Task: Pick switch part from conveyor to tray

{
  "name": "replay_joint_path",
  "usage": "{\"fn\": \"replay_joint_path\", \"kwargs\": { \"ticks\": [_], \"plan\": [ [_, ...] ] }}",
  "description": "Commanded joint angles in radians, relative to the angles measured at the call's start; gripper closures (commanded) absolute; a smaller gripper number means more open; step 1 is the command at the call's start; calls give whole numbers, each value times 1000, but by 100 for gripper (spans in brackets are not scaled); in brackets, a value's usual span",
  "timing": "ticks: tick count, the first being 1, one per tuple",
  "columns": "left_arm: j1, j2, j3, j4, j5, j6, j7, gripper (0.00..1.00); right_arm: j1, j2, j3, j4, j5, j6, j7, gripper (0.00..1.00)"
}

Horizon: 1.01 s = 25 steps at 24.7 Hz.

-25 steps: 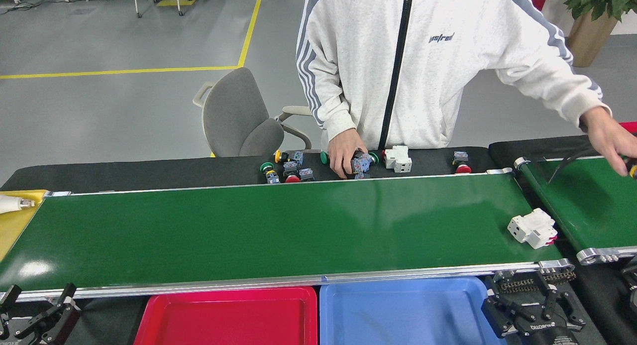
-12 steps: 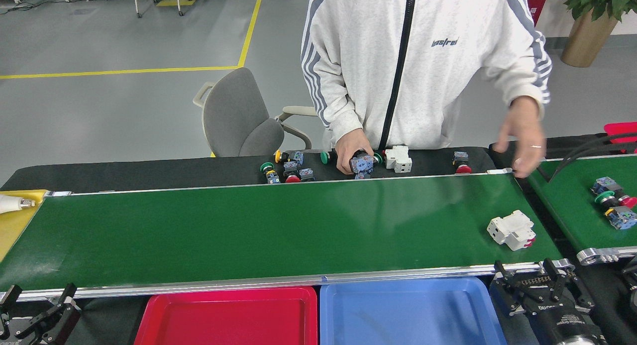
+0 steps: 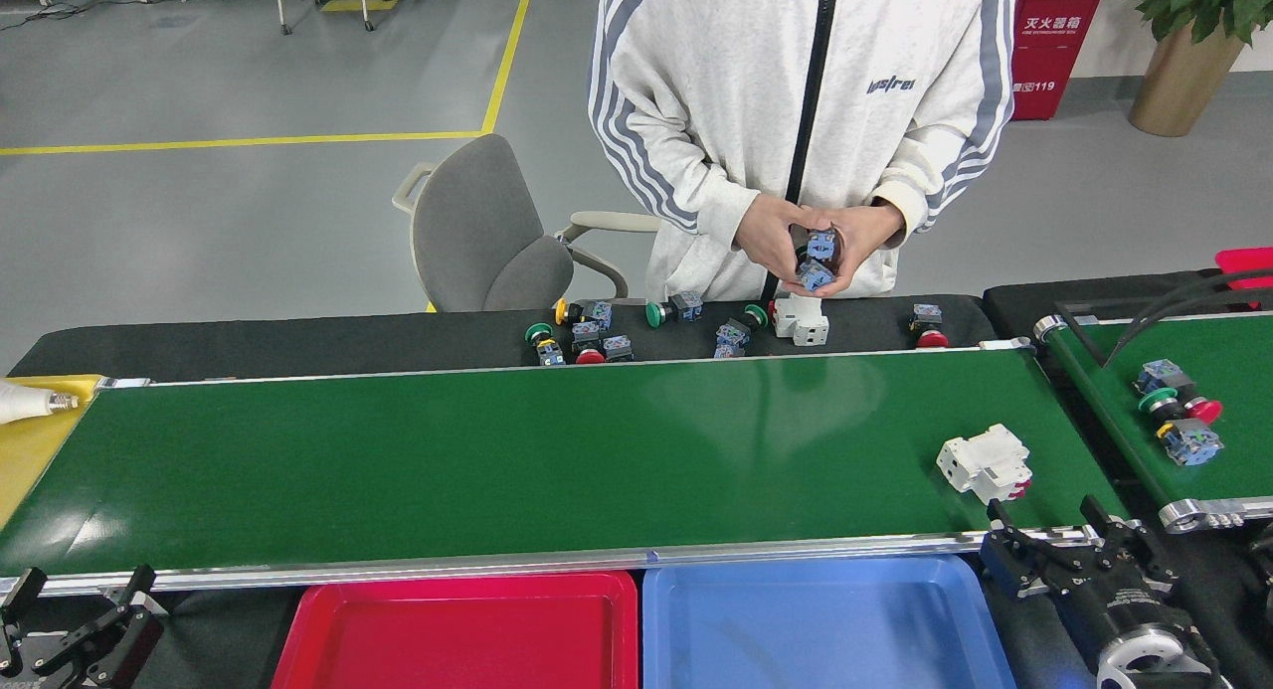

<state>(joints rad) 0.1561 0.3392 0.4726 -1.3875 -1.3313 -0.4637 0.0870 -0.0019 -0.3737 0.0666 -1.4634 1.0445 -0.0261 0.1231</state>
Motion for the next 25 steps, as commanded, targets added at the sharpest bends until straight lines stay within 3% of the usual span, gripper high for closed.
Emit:
{"fn": "replay_joint_path", "kwargs": {
  "ticks": [1,10,20,21,23,24,25],
  "plan": [
    [-7,17,3,-13,-2,2,4,0,-26,-4,13,-5,-5,-28,9,0],
    [-29,18,-2,-12,-5,0,0,0,-102,7,68,43,-5,-29,13,0],
    [-64,18,-31,-8,-5,0,-1,0,-251,67,159,215,0,-31,20,3],
    [-66,17,-32,-8,-6,0,-1,0,-251,67,162,218,3,-34,18,6],
    [-66,14,-40,-10,-5,2,-1,0,-251,61,176,218,11,-84,12,21],
    [-66,12,-43,-10,-6,2,-1,0,-251,61,177,218,12,-104,9,32],
    [-66,9,-45,-10,-6,2,-1,0,-251,61,177,218,11,-127,-2,52]
  ]
}}
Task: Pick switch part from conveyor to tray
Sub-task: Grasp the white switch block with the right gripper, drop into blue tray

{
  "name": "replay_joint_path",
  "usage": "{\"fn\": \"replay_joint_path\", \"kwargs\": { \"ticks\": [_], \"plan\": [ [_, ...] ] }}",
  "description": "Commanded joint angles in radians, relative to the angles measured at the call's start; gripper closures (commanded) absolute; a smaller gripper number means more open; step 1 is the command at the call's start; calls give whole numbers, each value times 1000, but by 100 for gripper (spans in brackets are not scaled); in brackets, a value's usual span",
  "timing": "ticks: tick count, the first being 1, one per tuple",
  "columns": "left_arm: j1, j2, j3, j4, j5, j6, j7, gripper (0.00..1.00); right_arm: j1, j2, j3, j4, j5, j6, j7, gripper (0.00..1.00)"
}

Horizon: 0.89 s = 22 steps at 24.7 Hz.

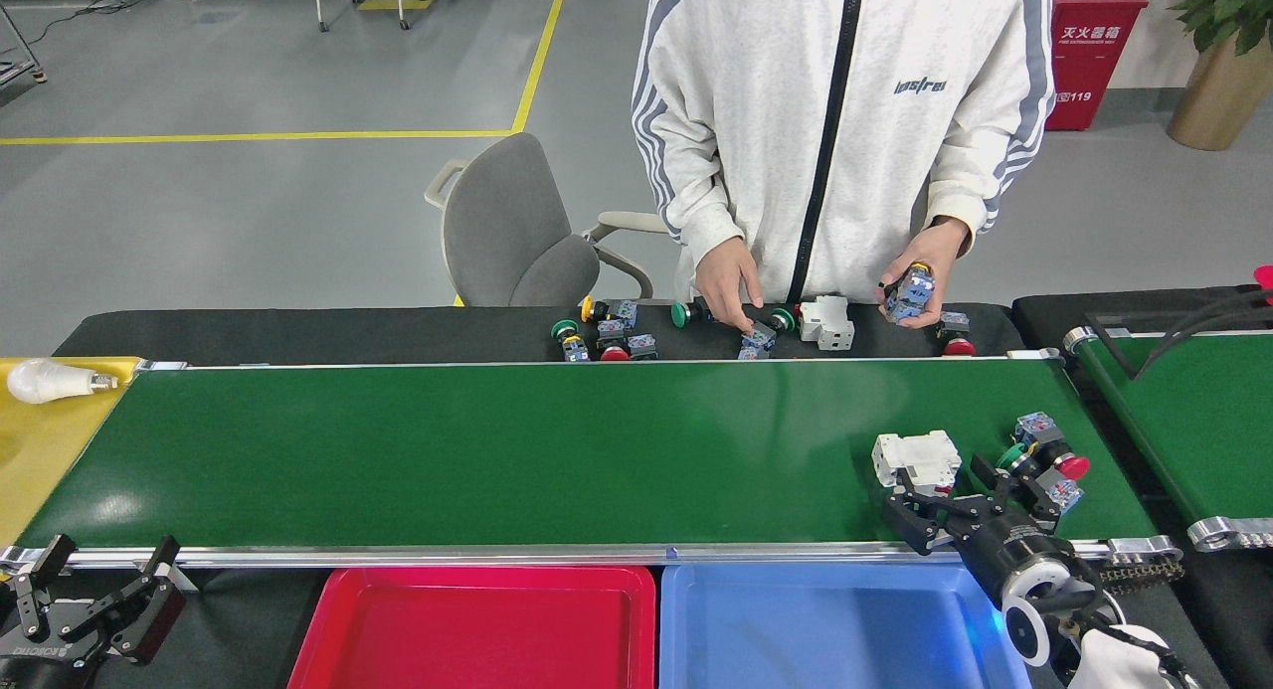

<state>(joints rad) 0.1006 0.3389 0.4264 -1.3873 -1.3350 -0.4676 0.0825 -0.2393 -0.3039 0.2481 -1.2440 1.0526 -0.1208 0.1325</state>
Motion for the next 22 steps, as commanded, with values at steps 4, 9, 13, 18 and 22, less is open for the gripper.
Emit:
{"fn": "replay_joint_path", "kwargs": {
  "ticks": [4,9,13,18,22],
  "plan": [
    [-9,9,2,-10,-1,6,3,0,-11,-11,-4,-3,3,-46,-39,98],
    [-9,11,3,-9,-1,7,3,0,-3,-6,-4,-46,3,-79,-50,99],
    [-4,9,15,-7,-1,7,3,0,80,-9,-4,-233,3,-160,-53,99],
    [7,12,22,-7,-1,7,3,0,331,-107,-7,-499,1,-341,-123,85],
    [8,12,52,-9,0,7,3,0,433,-113,-16,-492,3,-364,-163,0]
  ]
}}
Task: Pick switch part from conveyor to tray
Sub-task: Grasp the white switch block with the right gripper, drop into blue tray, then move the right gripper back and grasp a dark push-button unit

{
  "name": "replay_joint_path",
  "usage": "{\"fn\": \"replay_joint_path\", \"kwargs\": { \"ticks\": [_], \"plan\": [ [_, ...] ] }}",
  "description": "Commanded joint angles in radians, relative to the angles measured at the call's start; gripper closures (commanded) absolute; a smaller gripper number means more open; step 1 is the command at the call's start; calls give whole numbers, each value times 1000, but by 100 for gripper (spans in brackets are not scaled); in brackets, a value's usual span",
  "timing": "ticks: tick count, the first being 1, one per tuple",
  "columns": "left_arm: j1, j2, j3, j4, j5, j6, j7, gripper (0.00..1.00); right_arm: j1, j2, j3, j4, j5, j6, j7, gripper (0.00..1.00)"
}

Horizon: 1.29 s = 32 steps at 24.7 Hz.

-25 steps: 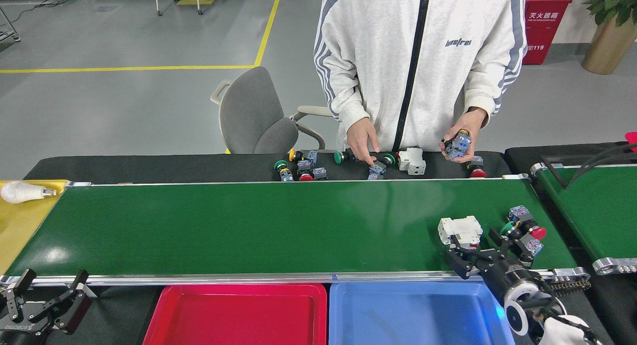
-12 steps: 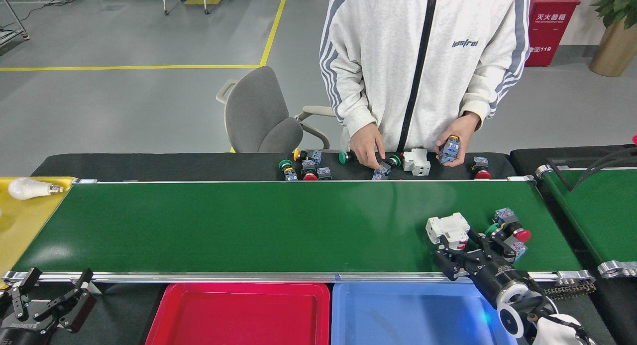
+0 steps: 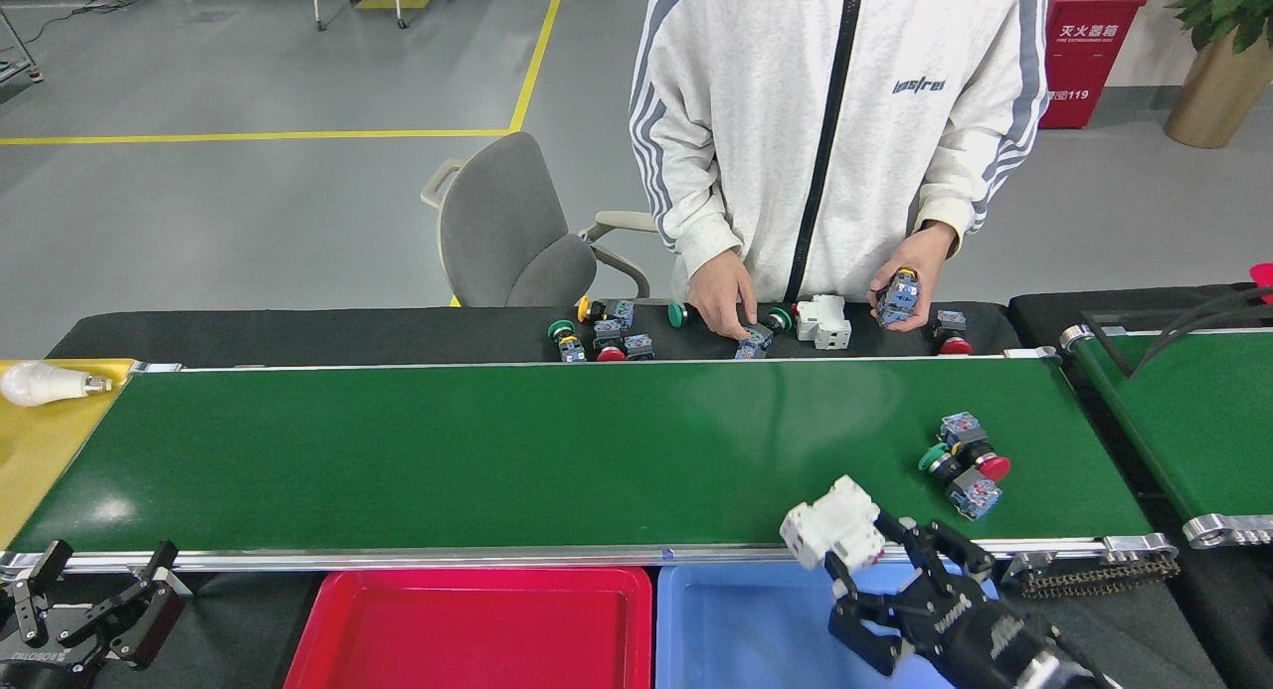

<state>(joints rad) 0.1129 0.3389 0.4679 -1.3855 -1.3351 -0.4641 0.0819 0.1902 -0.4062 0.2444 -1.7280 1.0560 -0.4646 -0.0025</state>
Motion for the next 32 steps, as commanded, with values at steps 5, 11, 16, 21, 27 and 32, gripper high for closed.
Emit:
{"fn": "replay_joint_path", "kwargs": {
  "ticks": [5,11,16,21,27,32],
  "plan": [
    [-5,15,12,-13,1,4,4,0,23,15,-100,-7,-13,63,-28,0],
    [-4,17,3,-13,2,1,4,0,11,125,-85,-12,1,705,-34,1],
    [-5,17,0,-7,1,1,6,0,-55,127,-59,5,30,716,-11,1],
    [-4,11,-23,-12,-1,-4,6,0,-195,135,36,94,62,710,107,1],
    [-4,6,-41,-15,1,-4,6,0,-314,170,130,214,68,709,130,1],
    [-10,8,-41,-13,1,-4,6,0,-388,216,171,281,70,705,130,1]
  ]
}}
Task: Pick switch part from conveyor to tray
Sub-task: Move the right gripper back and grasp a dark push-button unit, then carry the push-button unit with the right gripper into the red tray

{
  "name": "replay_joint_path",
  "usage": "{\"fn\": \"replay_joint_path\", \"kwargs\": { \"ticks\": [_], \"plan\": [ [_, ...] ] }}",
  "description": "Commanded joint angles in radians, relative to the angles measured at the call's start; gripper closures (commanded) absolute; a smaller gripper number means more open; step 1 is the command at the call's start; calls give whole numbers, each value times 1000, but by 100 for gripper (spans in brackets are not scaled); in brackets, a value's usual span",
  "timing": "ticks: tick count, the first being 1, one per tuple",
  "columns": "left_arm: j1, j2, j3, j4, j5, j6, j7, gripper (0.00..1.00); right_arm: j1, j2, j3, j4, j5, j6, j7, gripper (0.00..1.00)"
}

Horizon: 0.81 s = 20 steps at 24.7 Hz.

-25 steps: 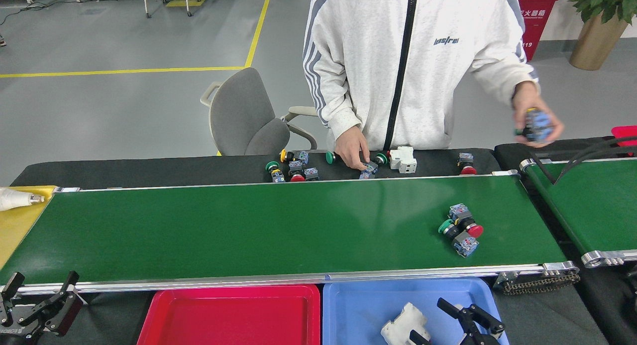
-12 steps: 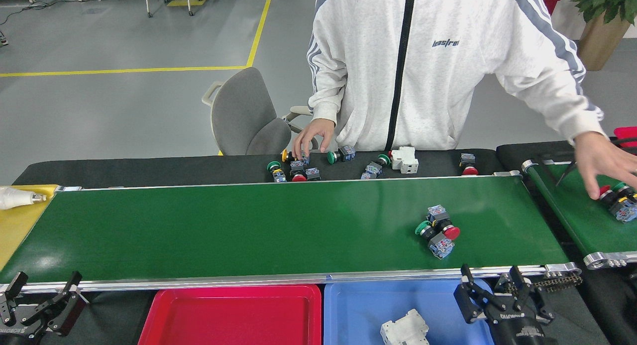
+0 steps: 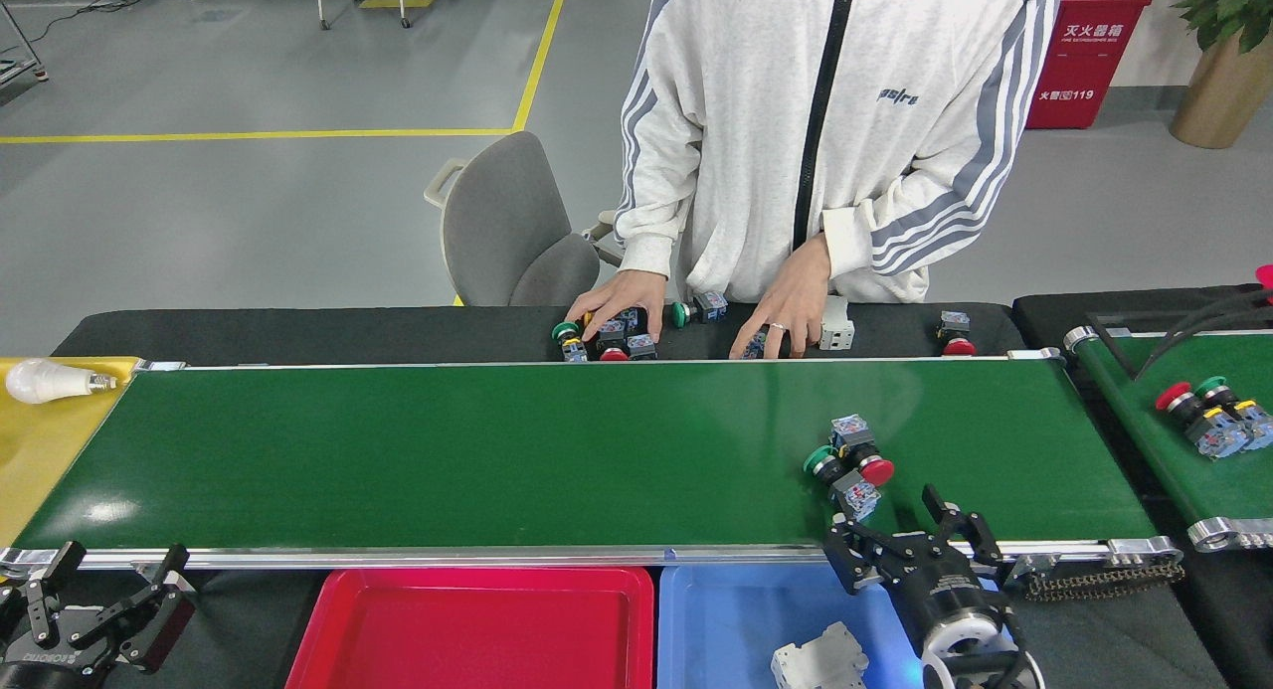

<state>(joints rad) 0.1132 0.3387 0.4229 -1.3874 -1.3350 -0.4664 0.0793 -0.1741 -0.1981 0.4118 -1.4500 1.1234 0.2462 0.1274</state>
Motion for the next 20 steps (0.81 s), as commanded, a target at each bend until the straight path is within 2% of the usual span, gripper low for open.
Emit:
{"fn": "replay_joint_path", "kwargs": {
  "ticks": [1,9,14,15,16,19,20],
  "plan": [
    [-13,8,4,-8,0,-1,8,0,-34,16,7,16,3,-10,0,1],
    [-32,10,-16,-13,0,0,7,0,-100,31,4,132,-1,-47,0,1],
    [-63,10,-18,-7,-3,2,7,0,-177,104,5,253,3,-47,-2,3],
    [-63,10,-19,-8,-3,2,7,0,-186,114,5,266,4,-48,-2,9],
    [-63,10,-19,-10,-3,0,7,0,-192,117,7,275,6,-51,-2,19],
    [-70,11,-36,-10,-12,0,7,0,-192,118,7,278,59,-100,-2,72],
    [-70,11,-36,-8,-12,2,7,0,-192,118,5,277,62,-108,-2,83]
  ]
}}
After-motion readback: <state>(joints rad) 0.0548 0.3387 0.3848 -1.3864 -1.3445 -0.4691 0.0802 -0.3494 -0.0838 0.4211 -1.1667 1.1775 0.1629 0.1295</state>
